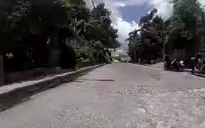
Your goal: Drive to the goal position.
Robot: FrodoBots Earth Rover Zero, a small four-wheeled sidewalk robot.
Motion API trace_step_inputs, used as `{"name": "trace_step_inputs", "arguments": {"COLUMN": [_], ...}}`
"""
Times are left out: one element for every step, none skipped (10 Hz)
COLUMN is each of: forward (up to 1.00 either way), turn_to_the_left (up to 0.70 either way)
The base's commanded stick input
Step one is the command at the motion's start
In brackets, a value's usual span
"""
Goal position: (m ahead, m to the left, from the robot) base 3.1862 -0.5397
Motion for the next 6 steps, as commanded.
{"name": "trace_step_inputs", "arguments": {"forward": [1.0,1.0,1.0,1.0,1.0,1.0], "turn_to_the_left": [-0.35,-0.35,-0.35,-0.35,0.05,0.05]}}
